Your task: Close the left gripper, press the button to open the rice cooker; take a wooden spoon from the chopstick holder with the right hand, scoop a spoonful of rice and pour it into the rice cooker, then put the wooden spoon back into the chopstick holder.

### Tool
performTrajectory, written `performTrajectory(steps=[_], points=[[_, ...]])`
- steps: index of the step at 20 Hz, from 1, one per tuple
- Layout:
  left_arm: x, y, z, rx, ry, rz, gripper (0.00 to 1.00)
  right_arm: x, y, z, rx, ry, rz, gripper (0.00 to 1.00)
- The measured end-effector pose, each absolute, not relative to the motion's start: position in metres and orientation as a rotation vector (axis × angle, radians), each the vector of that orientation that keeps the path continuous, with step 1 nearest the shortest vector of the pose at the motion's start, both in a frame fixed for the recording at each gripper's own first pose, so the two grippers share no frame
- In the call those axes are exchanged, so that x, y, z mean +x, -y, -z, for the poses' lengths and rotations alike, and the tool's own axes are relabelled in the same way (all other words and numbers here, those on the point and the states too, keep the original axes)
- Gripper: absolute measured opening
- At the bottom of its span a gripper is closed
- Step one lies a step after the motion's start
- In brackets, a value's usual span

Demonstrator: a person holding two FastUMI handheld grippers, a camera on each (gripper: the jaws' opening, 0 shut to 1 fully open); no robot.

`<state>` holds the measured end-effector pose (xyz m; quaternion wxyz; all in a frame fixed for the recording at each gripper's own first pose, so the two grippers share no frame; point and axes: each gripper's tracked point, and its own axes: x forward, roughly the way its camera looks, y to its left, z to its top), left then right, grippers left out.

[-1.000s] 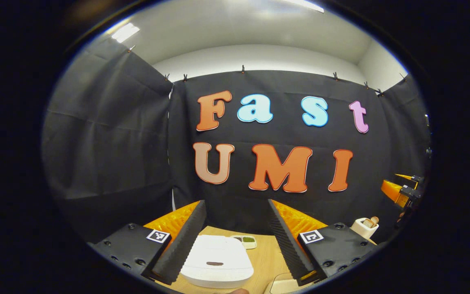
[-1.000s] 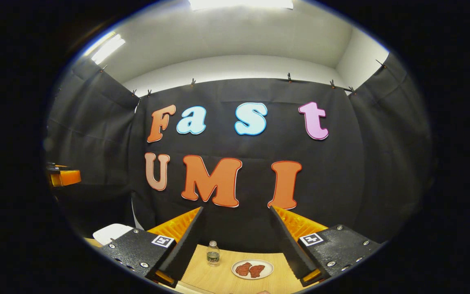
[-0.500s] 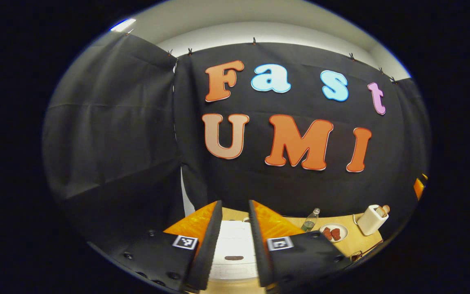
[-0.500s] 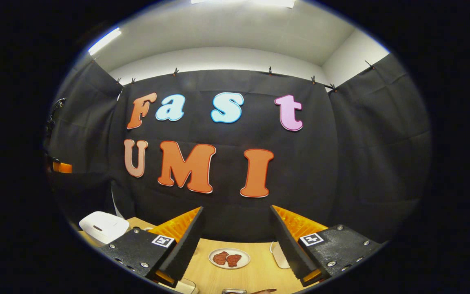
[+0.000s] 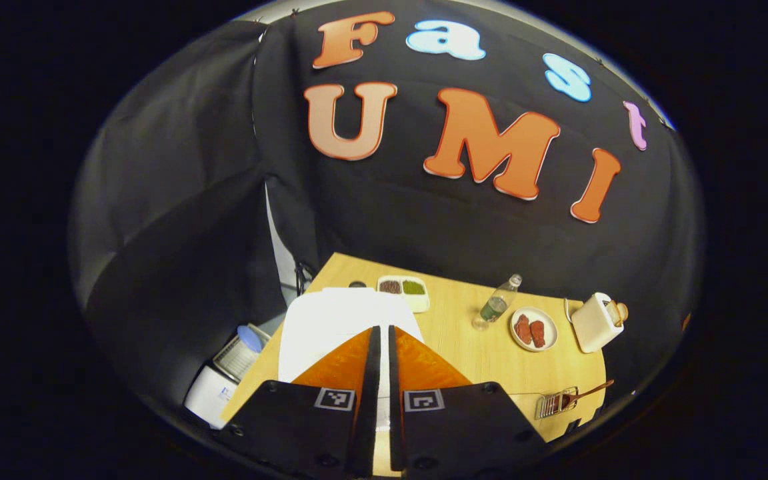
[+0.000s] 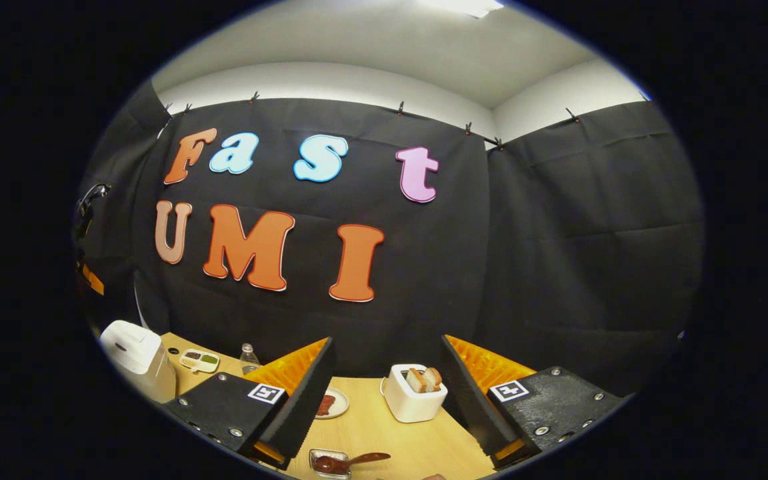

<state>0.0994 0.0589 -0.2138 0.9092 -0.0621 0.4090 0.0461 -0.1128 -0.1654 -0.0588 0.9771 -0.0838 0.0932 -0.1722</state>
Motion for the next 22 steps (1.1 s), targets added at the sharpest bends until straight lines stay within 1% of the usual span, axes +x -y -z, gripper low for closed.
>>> performTrajectory(steps=[1,2,3,4,8,9,10,14,17,20,22], points=[[0.097,-0.055,0.227,-0.142,-0.91,-0.089,0.16,-0.119,0.169,0.06,-0.167,-0.196,0.366,0.96],[0.093,-0.055,0.241,-0.15,-0.974,-0.095,0.06,-0.126,0.173,0.061,-0.166,-0.202,0.383,0.99],[0.09,-0.049,0.254,-0.169,-1.036,-0.09,0.12,-0.132,0.177,0.062,-0.168,-0.208,0.401,0.96],[0.088,-0.044,0.266,-0.198,-1.085,-0.089,0.08,-0.138,0.181,0.063,-0.17,-0.216,0.417,0.93],[0.079,-0.04,0.312,-0.312,-1.28,-0.111,0.07,-0.16,0.191,0.066,-0.174,-0.246,0.472,0.93],[0.077,-0.042,0.325,-0.345,-1.323,-0.119,0.11,-0.164,0.193,0.069,-0.178,-0.254,0.481,0.96],[0.076,-0.045,0.332,-0.356,-1.348,-0.125,0.08,-0.168,0.195,0.072,-0.183,-0.266,0.491,0.96],[0.073,-0.059,0.355,-0.327,-1.418,-0.148,0.08,-0.177,0.195,0.083,-0.184,-0.308,0.503,0.96],[0.073,-0.061,0.366,-0.315,-1.435,-0.143,0.08,-0.177,0.19,0.087,-0.192,-0.315,0.499,0.96],[0.068,-0.062,0.368,-0.191,-1.418,-0.082,0.06,-0.173,0.18,0.094,-0.186,-0.323,0.475,0.96],[0.073,-0.06,0.366,-0.136,-1.398,-0.078,0.07,-0.168,0.174,0.1,-0.17,-0.333,0.457,0.96]])
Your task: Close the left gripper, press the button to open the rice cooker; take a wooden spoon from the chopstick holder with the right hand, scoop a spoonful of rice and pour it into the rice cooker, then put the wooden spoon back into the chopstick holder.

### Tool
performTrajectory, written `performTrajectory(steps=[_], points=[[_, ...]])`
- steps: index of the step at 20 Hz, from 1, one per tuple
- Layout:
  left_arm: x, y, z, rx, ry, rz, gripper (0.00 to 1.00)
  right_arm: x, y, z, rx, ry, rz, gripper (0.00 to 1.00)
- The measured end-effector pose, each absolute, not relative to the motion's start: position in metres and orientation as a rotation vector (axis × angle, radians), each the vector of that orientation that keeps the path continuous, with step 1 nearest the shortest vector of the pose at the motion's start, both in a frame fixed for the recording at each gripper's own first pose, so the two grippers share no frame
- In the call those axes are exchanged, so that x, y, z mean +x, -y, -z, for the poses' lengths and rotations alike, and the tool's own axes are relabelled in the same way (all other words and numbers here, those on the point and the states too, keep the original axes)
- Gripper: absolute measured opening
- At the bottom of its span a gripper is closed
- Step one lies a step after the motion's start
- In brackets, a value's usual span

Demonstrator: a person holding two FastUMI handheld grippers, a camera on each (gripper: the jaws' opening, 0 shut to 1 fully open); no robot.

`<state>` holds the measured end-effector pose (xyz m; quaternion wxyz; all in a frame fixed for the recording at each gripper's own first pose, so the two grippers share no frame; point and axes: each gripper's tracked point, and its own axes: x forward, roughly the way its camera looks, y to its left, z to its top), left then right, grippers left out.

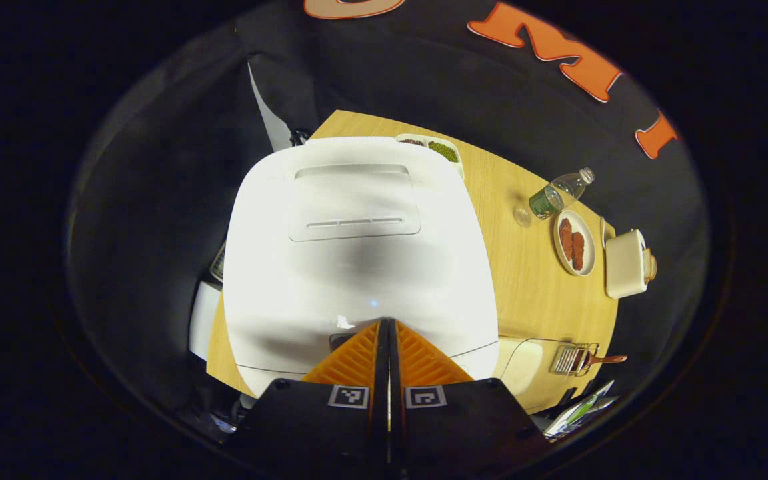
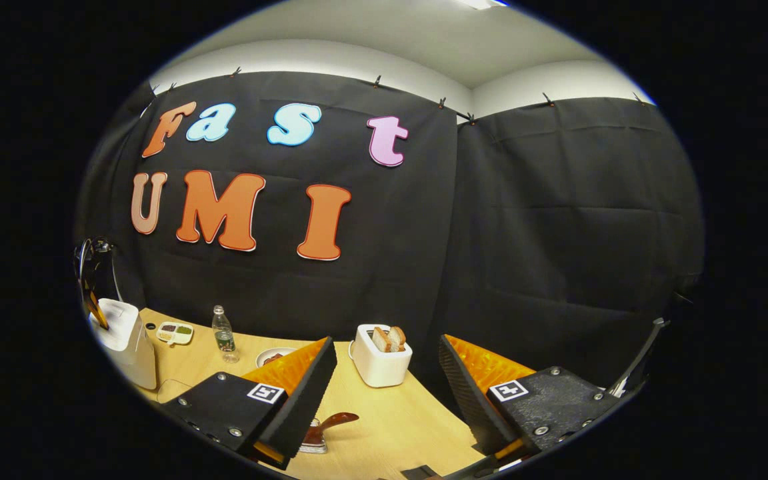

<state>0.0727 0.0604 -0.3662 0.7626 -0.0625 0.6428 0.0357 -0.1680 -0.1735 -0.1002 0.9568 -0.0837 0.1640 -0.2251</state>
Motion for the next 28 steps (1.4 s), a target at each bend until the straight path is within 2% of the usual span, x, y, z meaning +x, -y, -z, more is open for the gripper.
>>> performTrajectory(steps=[2,4,8,10,13,15,17,18,19,21,22,24,25,28], points=[[0.071,-0.058,0.358,-0.123,-1.376,-0.068,0.06,-0.164,0.166,0.108,-0.158,-0.348,0.43,0.96],[0.078,-0.058,0.337,-0.075,-1.289,-0.032,0.06,-0.161,0.16,0.118,-0.159,-0.375,0.396,0.96],[0.122,-0.066,0.255,0.139,-0.924,-0.014,0.08,-0.161,0.155,0.146,-0.142,-0.445,0.348,0.96],[0.14,-0.075,0.21,0.215,-0.757,-0.083,0.11,-0.158,0.147,0.159,-0.093,-0.465,0.316,0.96],[0.144,-0.067,0.166,0.224,-0.597,-0.103,0.1,-0.157,0.142,0.178,-0.034,-0.496,0.288,0.96],[0.14,-0.064,0.154,0.223,-0.502,-0.096,0.14,-0.158,0.142,0.195,0.008,-0.525,0.275,0.96],[0.133,-0.062,0.135,0.219,-0.418,-0.104,0.28,-0.16,0.141,0.212,0.037,-0.56,0.264,0.96],[0.13,-0.06,0.124,0.217,-0.379,-0.109,0.48,-0.16,0.141,0.22,0.043,-0.576,0.26,0.96],[0.126,-0.056,0.117,0.216,-0.35,-0.112,0.54,-0.159,0.142,0.227,0.046,-0.59,0.257,0.97],[0.116,-0.051,0.104,0.222,-0.309,-0.119,0.78,-0.158,0.146,0.242,0.053,-0.619,0.254,0.96],[0.11,-0.048,0.099,0.226,-0.294,-0.122,0.93,-0.158,0.147,0.25,0.062,-0.632,0.255,0.96],[0.098,-0.041,0.094,0.24,-0.28,-0.123,1.0,-0.158,0.149,0.269,0.098,-0.669,0.258,0.97],[0.091,-0.037,0.091,0.247,-0.264,-0.132,0.96,-0.157,0.151,0.279,0.121,-0.687,0.266,0.97],[0.073,-0.03,0.085,0.266,-0.231,-0.151,0.96,-0.16,0.16,0.311,0.193,-0.729,0.307,0.96]])
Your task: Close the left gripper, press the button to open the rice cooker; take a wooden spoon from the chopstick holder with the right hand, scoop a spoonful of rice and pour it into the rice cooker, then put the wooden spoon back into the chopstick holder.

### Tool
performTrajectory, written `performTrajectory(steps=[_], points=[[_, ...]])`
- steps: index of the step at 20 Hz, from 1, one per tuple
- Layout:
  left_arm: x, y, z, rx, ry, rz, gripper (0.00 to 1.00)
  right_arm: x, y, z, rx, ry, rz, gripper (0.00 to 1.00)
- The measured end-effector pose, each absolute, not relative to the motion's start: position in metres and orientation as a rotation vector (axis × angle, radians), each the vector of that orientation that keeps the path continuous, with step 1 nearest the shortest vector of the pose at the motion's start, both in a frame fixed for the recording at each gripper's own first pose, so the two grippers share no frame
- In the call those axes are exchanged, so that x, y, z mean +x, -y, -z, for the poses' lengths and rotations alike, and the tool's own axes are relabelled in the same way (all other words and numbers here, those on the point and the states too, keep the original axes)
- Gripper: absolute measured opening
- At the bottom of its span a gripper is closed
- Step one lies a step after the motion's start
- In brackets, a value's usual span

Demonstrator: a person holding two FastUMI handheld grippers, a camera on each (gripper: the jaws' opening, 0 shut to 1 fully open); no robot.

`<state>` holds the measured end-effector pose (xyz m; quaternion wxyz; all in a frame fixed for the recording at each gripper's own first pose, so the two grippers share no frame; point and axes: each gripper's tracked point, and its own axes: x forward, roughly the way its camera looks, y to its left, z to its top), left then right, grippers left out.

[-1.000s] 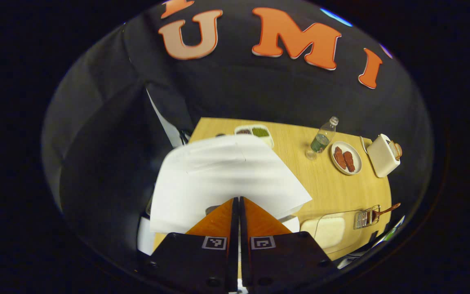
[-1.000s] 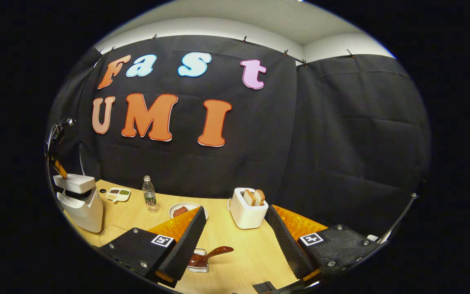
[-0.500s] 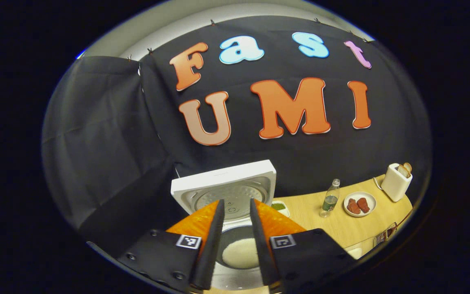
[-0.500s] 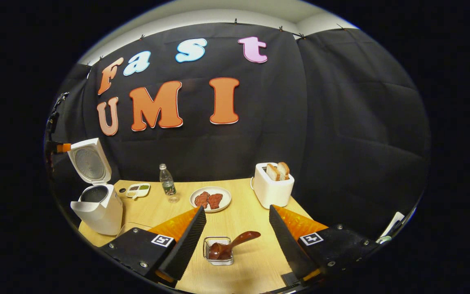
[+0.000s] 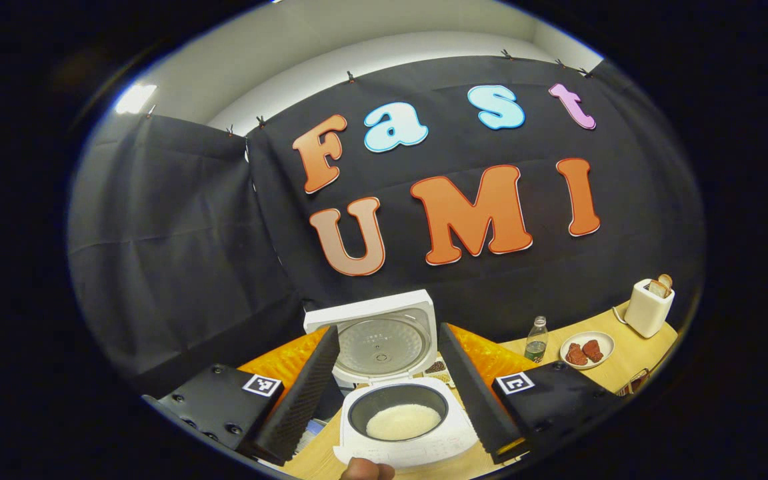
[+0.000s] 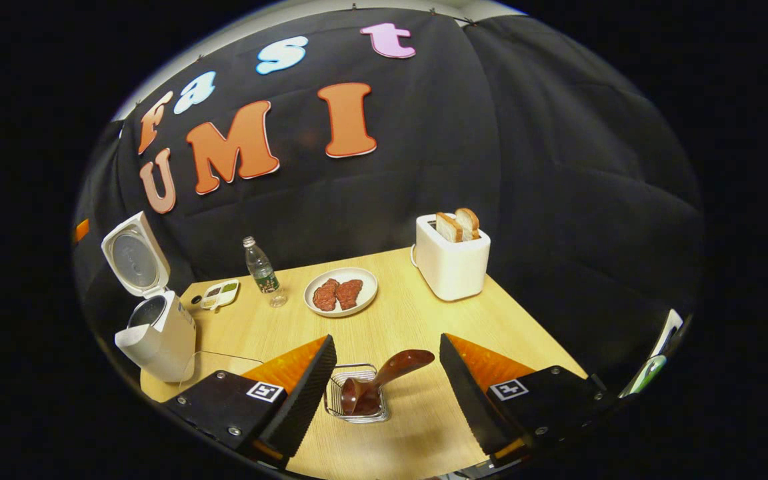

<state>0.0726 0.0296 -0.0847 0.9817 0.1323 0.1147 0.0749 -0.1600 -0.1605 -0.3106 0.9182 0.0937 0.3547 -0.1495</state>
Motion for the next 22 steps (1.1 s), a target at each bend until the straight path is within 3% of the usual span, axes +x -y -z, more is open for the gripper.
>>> performTrajectory(steps=[6,12,16,18,19,20,22], points=[[0.044,-0.018,0.076,0.25,-0.179,-0.18,1.0,-0.163,0.158,0.373,0.331,-0.831,0.313,0.96],[0.02,-0.016,0.075,0.264,-0.185,-0.222,0.96,-0.138,0.147,0.401,0.498,-0.795,0.301,0.92],[0.011,-0.009,0.079,0.266,-0.212,-0.249,1.0,-0.125,0.142,0.41,0.581,-0.775,0.309,0.66],[0.007,-0.005,0.08,0.281,-0.222,-0.26,1.0,-0.123,0.14,0.413,0.605,-0.769,0.316,0.41],[0.006,-0.002,0.082,0.287,-0.228,-0.263,0.96,-0.124,0.14,0.416,0.606,-0.77,0.331,0.35],[0.004,0.0,0.083,0.29,-0.234,-0.263,0.96,-0.123,0.14,0.416,0.619,-0.76,0.332,0.29],[0.002,0.007,0.087,0.303,-0.248,-0.263,1.0,-0.124,0.139,0.416,0.638,-0.756,0.336,0.26]])
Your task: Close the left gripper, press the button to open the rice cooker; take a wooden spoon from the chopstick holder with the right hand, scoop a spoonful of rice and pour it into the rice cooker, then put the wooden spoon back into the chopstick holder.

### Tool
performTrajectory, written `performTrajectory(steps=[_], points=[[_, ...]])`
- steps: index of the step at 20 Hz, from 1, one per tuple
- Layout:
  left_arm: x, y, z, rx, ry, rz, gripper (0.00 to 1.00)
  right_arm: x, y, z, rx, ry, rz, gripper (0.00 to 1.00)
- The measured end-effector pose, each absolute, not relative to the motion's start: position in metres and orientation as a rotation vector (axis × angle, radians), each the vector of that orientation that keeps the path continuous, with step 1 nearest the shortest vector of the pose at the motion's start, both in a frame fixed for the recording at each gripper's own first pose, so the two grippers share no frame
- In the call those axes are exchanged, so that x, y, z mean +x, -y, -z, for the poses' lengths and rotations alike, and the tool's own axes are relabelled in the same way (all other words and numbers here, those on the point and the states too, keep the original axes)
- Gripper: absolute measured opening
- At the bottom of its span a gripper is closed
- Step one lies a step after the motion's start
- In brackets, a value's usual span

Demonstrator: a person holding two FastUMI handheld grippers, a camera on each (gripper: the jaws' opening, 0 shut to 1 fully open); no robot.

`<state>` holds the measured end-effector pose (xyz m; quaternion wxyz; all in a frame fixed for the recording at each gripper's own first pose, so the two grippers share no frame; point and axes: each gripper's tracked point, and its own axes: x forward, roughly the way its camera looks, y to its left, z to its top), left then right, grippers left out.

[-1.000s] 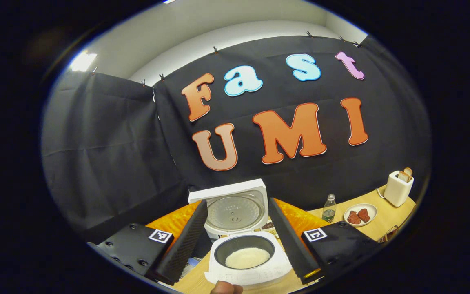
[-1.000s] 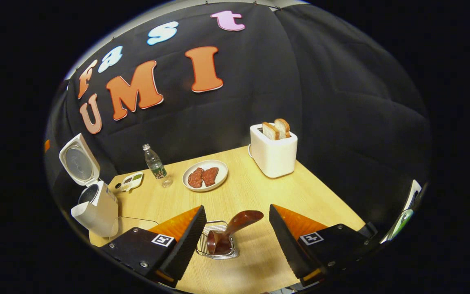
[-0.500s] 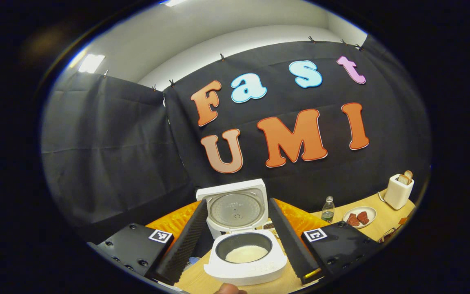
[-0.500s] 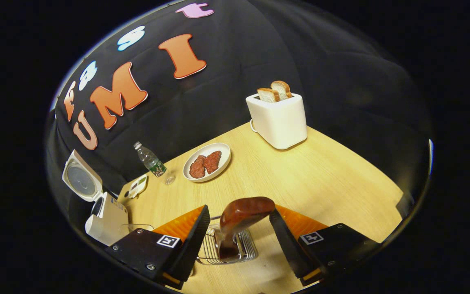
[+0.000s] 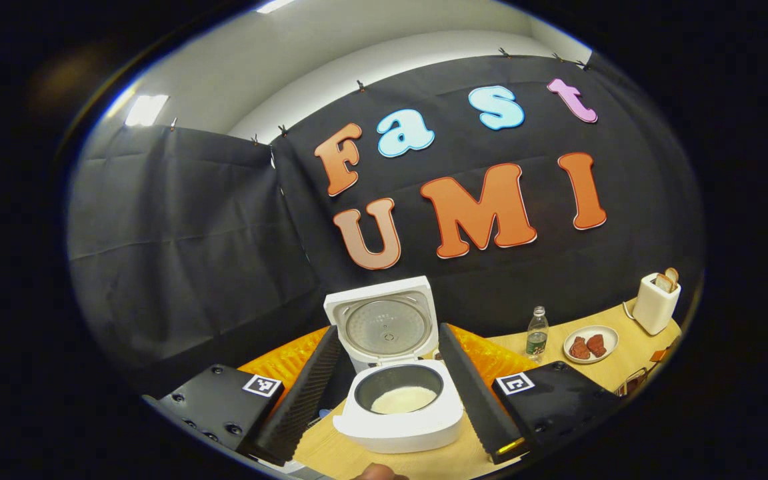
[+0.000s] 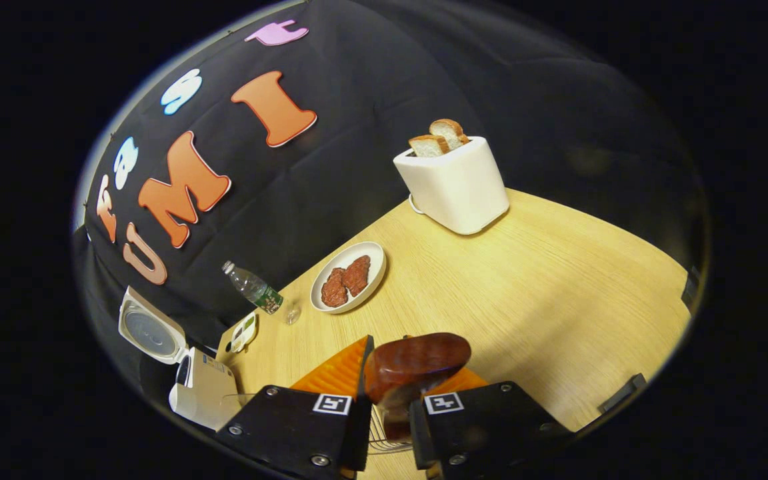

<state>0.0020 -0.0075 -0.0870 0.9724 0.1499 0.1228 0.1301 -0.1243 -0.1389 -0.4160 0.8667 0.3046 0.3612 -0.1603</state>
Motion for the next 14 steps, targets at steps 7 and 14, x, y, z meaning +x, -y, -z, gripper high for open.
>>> performTrajectory(steps=[7,14], points=[[0.002,0.026,0.099,0.312,-0.265,-0.237,1.0,-0.113,0.135,0.388,0.569,-0.697,0.297,0.2],[0.024,-0.002,0.118,0.241,-0.255,-0.137,1.0,-0.094,0.124,0.294,0.478,-0.525,0.312,0.2]])
